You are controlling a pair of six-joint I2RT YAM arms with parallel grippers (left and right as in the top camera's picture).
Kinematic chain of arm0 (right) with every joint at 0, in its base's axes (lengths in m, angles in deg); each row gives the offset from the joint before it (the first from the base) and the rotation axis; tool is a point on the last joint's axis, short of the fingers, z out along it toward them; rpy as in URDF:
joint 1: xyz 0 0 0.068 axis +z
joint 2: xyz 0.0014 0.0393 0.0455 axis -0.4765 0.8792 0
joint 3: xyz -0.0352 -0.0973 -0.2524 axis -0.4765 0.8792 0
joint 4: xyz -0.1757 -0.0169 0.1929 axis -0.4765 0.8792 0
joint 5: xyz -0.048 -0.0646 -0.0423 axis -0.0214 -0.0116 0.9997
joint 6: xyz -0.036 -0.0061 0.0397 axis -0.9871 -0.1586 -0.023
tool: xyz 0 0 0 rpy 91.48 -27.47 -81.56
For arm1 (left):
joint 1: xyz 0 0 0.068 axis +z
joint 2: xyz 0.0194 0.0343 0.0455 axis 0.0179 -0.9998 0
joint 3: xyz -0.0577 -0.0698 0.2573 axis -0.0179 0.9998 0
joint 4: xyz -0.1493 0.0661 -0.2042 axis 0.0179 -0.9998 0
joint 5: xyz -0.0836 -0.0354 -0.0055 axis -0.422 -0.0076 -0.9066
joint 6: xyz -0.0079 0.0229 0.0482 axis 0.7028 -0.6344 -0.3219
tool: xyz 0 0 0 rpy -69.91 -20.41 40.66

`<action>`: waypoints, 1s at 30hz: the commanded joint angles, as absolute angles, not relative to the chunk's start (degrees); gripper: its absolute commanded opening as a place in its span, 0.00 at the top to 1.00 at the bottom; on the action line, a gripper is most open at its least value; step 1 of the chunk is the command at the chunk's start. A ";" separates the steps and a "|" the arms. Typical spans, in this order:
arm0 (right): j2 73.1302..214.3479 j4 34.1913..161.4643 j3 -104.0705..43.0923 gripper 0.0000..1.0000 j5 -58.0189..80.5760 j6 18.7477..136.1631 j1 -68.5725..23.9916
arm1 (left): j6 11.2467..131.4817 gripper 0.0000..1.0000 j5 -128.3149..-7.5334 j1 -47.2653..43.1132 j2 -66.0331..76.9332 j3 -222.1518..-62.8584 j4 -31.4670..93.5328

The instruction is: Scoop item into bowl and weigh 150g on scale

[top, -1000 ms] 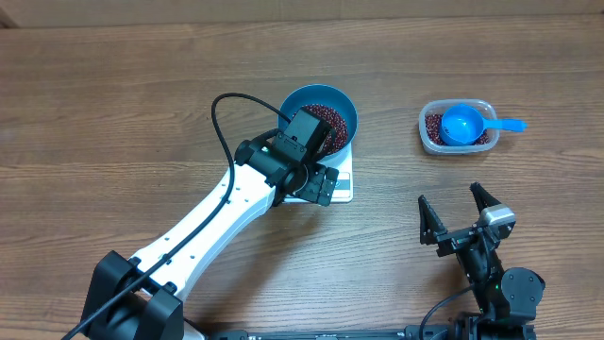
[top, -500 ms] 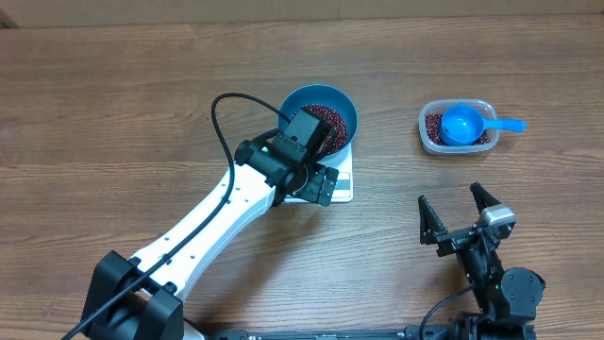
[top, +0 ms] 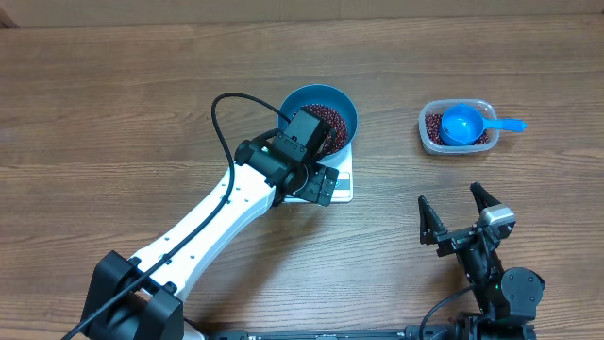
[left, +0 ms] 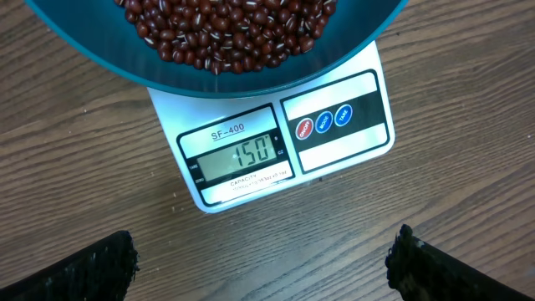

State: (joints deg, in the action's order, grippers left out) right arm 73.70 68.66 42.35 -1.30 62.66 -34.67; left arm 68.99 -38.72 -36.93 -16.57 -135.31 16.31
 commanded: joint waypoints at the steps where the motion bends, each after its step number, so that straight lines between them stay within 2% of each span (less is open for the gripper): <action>1: 73.13 68.31 42.94 0.00 -1.32 62.40 -34.19 | 67.70 0.00 -38.24 -36.95 -16.35 -135.53 16.20; 11: 73.13 68.31 42.94 0.00 -1.32 62.40 -34.19 | 67.70 0.00 -38.24 -37.06 -16.48 -135.53 16.20; 17: 73.13 68.31 42.94 0.00 -1.32 62.42 -34.19 | 67.38 0.00 -37.98 -36.99 -10.80 -135.49 16.16; 23: 73.13 68.31 42.94 0.00 -1.32 62.42 -34.19 | 66.37 0.00 -31.71 -36.34 -1.40 -135.20 17.16; 25: 73.13 68.31 42.94 0.00 -1.32 62.42 -34.19 | 66.37 0.00 -31.03 -35.40 2.14 -134.11 19.87; 30: 73.13 68.31 42.94 0.00 -1.32 62.42 -34.19 | 66.39 0.00 -31.88 -31.20 11.93 -124.21 35.79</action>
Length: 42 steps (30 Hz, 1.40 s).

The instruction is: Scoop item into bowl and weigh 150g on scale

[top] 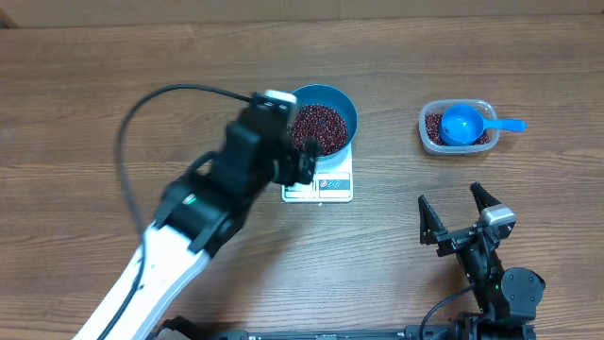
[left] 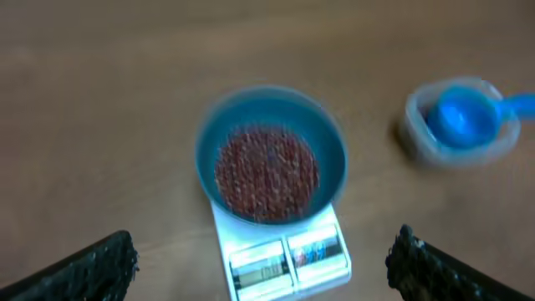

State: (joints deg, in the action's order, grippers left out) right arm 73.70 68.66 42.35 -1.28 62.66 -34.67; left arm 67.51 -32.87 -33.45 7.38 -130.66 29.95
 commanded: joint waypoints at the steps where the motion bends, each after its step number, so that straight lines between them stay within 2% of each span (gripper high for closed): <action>1: 73.13 68.31 42.94 0.00 -1.32 62.42 -34.19 | 66.39 0.00 -32.34 -30.54 13.40 -121.63 38.63; 12: 73.13 68.31 42.94 0.00 -1.32 62.42 -34.19 | 66.63 0.00 -38.85 -25.67 27.60 -86.66 77.91; 19: 73.13 68.31 42.94 0.00 -1.32 62.40 -34.19 | 66.81 0.00 -38.42 -25.28 37.33 -69.04 94.04; 23: 73.13 68.31 42.94 0.00 -1.32 62.42 -34.19 | 70.13 0.00 -38.42 -23.29 41.57 -63.01 98.25; 37: 73.13 68.31 42.94 0.00 -1.32 62.42 -34.19 | 69.06 0.01 -37.65 -13.65 54.16 -62.90 74.28; 42: 73.13 68.31 42.94 0.00 -1.32 62.42 -34.19 | 66.22 0.00 -32.67 -13.61 66.07 -62.90 61.40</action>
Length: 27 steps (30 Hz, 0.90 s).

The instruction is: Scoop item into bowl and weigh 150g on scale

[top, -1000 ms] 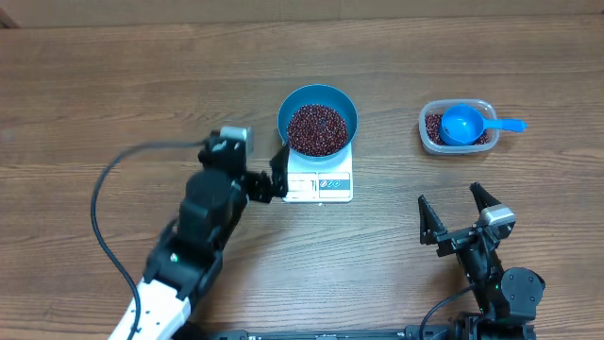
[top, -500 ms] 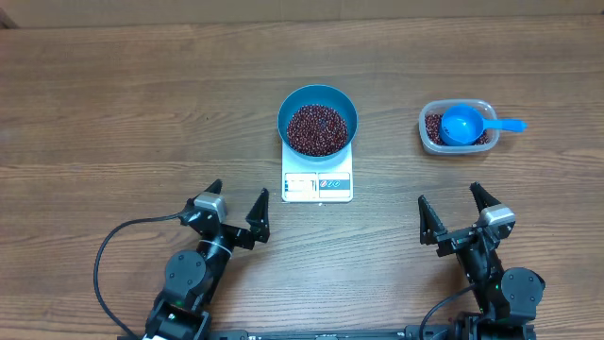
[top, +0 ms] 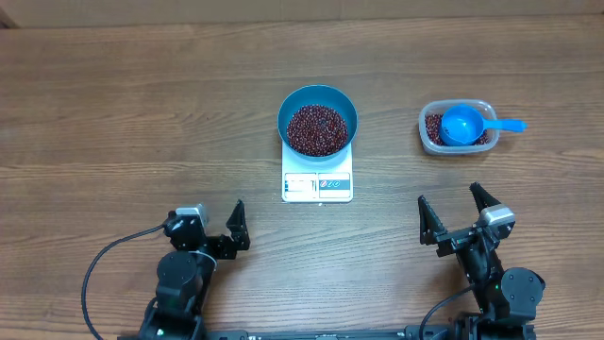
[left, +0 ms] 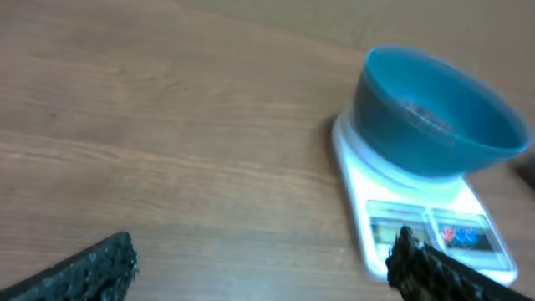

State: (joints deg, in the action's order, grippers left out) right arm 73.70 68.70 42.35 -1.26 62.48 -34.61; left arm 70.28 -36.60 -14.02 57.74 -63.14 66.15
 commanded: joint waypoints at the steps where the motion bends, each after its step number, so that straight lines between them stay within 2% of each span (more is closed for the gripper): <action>1: 73.13 68.31 42.94 0.00 -1.32 62.42 -34.19 | 64.27 0.00 -32.95 -13.47 68.15 -62.90 61.45; 6: 73.13 68.31 42.94 0.00 -1.32 62.42 -34.19 | 62.79 0.00 -33.32 -11.18 76.91 -62.90 61.67; 27: 73.13 68.31 42.94 0.00 -1.32 62.42 -34.19 | 60.80 0.00 -34.35 -8.49 76.85 -62.90 61.23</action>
